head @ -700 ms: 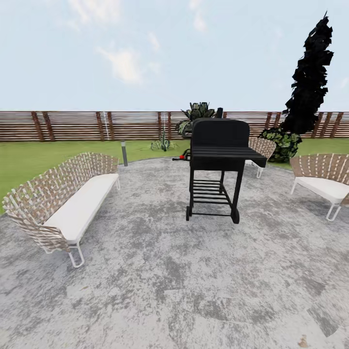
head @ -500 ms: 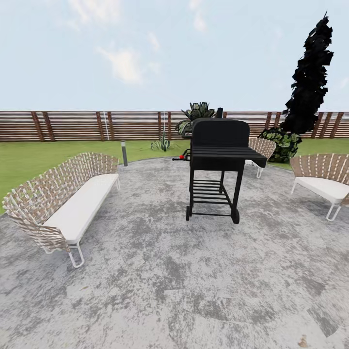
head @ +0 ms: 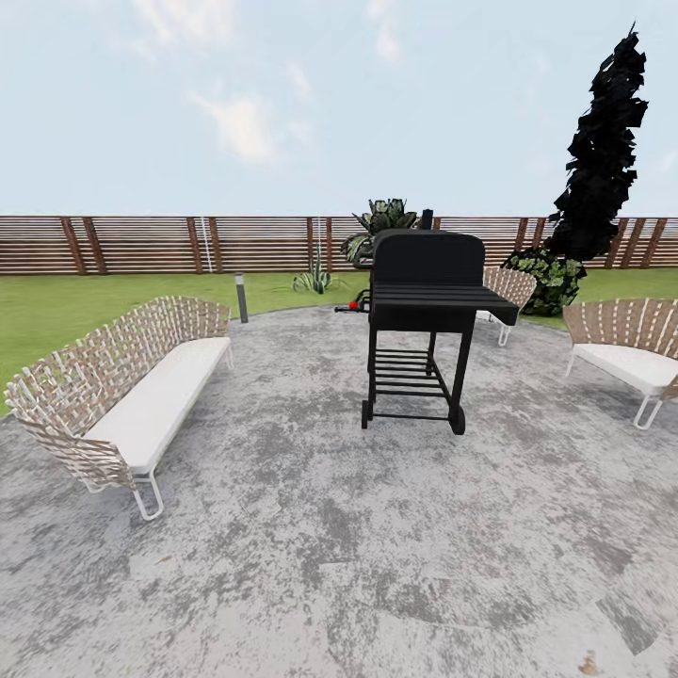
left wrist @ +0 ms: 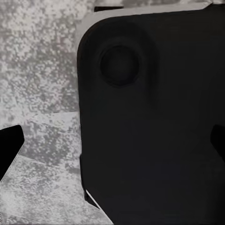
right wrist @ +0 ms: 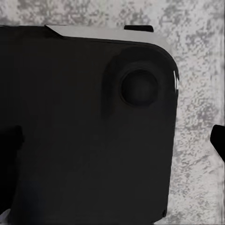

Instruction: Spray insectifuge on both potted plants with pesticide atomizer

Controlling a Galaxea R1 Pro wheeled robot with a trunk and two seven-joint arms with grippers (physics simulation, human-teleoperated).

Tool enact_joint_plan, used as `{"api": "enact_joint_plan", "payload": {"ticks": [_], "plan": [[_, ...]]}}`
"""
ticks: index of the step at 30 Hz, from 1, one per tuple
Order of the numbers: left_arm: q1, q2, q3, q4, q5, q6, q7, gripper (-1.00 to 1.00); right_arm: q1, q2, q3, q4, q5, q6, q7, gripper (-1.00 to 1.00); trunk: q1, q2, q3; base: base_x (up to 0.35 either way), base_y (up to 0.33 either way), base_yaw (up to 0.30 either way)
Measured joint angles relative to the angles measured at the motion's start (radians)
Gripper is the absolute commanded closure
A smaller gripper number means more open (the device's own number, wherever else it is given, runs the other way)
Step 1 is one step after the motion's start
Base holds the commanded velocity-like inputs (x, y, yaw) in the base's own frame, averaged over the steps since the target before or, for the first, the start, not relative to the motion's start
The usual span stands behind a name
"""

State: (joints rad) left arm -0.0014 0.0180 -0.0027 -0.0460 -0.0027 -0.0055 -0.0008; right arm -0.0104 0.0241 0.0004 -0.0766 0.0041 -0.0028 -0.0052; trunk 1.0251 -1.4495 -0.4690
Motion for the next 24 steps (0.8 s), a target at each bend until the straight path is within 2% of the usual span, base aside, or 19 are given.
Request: {"api": "enact_joint_plan", "payload": {"ticks": [8, 14, 15, 16, 17, 24], "plan": [[-0.017, 0.003, 0.001, -0.046, -0.001, 0.000, 0.001, -1.00, 0.000, -0.045, -0.004, -0.045, 0.000, 0.000, 0.000, -1.00, 0.000, 0.000, 0.000, 0.000, 0.000, 0.000], [-0.051, 0.004, 0.001, -0.080, 0.000, 0.000, 0.002, -1.00, -0.001, -0.062, -0.006, -0.079, 0.000, -0.001, 0.000, -1.00, 0.000, 0.000, 0.000, 0.000, 0.000, 0.000], [-0.075, 0.004, 0.001, -0.159, 0.000, 0.000, 0.002, -1.00, -0.001, -0.065, -0.006, -0.146, -0.001, -0.001, 0.000, -1.00, 0.000, 0.000, 0.000, 0.000, 0.000, 0.000], [-0.145, 0.004, 0.001, -0.168, 0.000, 0.000, 0.002, -1.00, -0.001, -0.067, -0.006, -0.290, -0.001, -0.001, 0.000, -1.00, 0.000, 0.000, 0.000, 0.000, 0.000, 0.000], [-0.144, 0.004, 0.001, -0.168, 0.000, 0.000, 0.002, -1.00, -0.005, -0.068, -0.006, -0.443, 0.000, -0.002, 0.000, -1.00, 0.000, 0.000, 0.000, 0.000, 0.000, 0.000], [-0.277, 0.005, 0.001, -0.169, 0.000, 0.000, 0.001, -1.00, -0.008, -0.078, -0.007, -0.589, -0.001, -0.045, 0.000, -1.00, 0.000, 0.000, 0.000, 0.000, 0.000, 0.000]]}}
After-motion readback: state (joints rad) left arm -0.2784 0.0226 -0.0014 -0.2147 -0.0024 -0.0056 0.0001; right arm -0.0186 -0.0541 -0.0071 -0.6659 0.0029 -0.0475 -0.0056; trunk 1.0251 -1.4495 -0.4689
